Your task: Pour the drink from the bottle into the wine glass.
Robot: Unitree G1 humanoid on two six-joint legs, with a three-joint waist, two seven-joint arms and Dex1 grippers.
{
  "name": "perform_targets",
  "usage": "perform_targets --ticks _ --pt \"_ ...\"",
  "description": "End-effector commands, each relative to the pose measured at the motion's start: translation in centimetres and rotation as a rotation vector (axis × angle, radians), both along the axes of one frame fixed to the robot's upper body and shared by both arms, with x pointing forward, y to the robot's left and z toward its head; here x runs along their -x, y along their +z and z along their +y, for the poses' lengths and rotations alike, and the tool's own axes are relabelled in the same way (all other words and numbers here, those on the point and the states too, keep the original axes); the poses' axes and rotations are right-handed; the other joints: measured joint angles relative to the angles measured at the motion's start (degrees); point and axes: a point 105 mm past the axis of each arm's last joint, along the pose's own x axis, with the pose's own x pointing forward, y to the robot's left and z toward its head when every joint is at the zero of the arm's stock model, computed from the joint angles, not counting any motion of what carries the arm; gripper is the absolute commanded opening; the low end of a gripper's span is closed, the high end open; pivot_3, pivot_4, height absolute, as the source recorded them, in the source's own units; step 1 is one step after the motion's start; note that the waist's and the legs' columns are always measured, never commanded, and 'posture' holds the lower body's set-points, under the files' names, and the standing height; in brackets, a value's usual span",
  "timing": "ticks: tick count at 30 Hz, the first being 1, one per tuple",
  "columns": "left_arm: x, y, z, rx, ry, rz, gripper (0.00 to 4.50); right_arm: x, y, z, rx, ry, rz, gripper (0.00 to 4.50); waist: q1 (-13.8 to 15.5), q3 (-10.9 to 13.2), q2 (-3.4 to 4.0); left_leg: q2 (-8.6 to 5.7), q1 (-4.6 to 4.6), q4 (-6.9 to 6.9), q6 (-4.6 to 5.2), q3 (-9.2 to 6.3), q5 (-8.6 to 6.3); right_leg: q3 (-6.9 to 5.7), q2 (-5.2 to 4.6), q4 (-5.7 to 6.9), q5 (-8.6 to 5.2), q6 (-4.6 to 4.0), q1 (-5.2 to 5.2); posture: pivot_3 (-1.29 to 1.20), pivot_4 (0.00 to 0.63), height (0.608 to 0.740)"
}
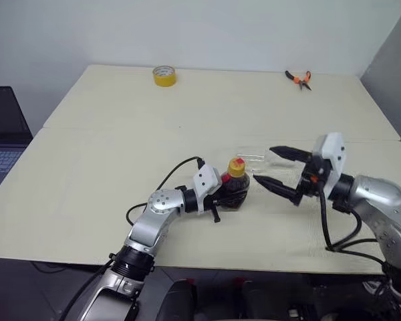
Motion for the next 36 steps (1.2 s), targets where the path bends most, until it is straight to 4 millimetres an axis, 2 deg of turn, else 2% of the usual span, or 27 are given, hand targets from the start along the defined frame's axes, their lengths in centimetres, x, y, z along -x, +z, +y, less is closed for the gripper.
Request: perform_targets --ticks 1,8,11,17,20,32,36 --pt "0.1 1.9 -0.5 0.043 -0.024 -0.074 0.65 1.6 1.6 2.3 -0.030 0.060 -0.064 4.50 -0.15 0.00 0.00 0.00 0.04 0.00 0.00 0.01 0.00 0.01 0.00 0.03 0.00 0.00 0.01 0.00 0.150 0.740" --pt "0.0 1.9 -0.6 0.039 -0.027 -0.077 0.65 -0.4 2.9 4.2 -0.072 -0.036 -0.159 4.50 -0.08 0.00 0.00 0.00 0.10 -0.02 0.00 0.00 0.00 0.01 0.05 0.05 0.00 0.01 0.04 0.00 0.150 0.740" --pt "0.1 1.9 -0.7 0.040 -0.029 -0.077 0.65 -1.2 2.3 4.0 -0.041 -0.068 -0.165 4.50 0.10 0.00 0.00 -0.02 0.05 -0.01 -0.01 0.00 0.00 -0.01 0.02 -0.02 0.00 0.01 0.03 0.00 0.150 0.740" --pt "0.0 1.9 -0.7 0.042 -0.027 -0.077 0.65 -1.5 1.7 3.6 -0.006 -0.090 -0.165 4.50 0.13 0.00 0.01 -0.02 0.04 0.00 0.00 -0.01 0.00 -0.02 0.00 0.01 0.00 0.01 0.02 0.00 0.150 0.740" --pt "0.1 1.8 -0.7 0.042 -0.027 -0.075 0.65 -1.7 1.5 2.7 0.002 -0.121 -0.158 4.50 0.13 0.00 0.01 -0.02 0.05 0.00 0.00 -0.02 0.00 -0.02 0.01 0.02 0.00 0.01 0.02 0.00 0.150 0.740" --pt "0.2 1.8 -0.6 0.040 -0.027 -0.074 0.65 -0.3 1.9 0.6 -0.037 -0.115 -0.096 4.50 0.14 0.00 0.01 -0.02 0.05 0.00 0.00 -0.02 0.00 -0.02 0.01 0.03 0.00 0.01 0.03 0.00 0.150 0.740" --pt "0.1 1.7 -0.6 0.039 -0.027 -0.073 0.65 1.3 1.5 0.5 -0.036 -0.032 0.000 4.50 0.15 0.00 0.00 -0.02 0.04 -0.01 0.00 -0.02 0.00 -0.03 0.02 0.02 0.00 0.00 0.03 0.00 0.150 0.740"
